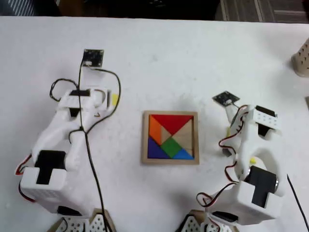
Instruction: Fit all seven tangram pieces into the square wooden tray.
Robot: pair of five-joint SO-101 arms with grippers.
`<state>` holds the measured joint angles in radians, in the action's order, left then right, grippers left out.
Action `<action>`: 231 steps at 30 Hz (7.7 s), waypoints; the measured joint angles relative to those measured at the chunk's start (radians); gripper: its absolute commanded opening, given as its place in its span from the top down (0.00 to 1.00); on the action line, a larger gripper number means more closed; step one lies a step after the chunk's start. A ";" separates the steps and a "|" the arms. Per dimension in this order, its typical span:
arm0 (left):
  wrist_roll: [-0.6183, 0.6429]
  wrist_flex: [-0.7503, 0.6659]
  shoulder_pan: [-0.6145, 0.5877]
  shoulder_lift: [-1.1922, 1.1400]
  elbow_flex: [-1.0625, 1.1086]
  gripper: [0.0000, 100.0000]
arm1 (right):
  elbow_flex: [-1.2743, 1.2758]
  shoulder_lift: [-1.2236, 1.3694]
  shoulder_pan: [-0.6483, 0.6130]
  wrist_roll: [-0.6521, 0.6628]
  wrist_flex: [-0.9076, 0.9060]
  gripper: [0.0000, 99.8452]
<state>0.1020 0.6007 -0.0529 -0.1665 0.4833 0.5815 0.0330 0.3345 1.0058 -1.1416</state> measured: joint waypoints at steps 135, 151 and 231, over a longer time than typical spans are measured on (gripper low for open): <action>0.087 -0.376 0.746 0.124 0.107 0.98 | 0.044 -0.107 0.026 -0.982 0.361 0.98; 0.087 -0.385 0.819 -0.290 -0.207 0.98 | 0.044 -0.107 0.028 -0.987 0.361 0.98; 0.092 -0.451 0.818 -0.176 -0.003 0.98 | -0.008 -0.072 -0.072 -1.045 0.212 0.98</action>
<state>0.1941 0.1496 0.7649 -0.3429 0.4803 0.5738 -0.0391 0.2624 -0.0391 -0.9298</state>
